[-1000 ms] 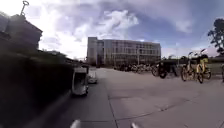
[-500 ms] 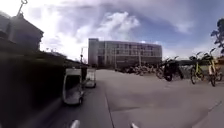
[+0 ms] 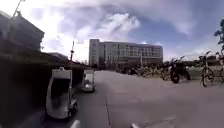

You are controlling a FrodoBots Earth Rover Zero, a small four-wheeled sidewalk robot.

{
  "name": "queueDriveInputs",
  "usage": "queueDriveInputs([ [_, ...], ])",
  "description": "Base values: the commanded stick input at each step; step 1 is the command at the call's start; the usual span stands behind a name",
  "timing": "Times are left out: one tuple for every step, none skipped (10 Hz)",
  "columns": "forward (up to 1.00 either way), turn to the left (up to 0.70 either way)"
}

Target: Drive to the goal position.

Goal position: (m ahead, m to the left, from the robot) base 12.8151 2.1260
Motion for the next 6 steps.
queueDriveInputs([
  [1.00,0.00],
  [1.00,0.00],
  [1.00,-0.09],
  [1.00,-0.30],
  [1.00,0.00],
  [1.00,-0.03],
])
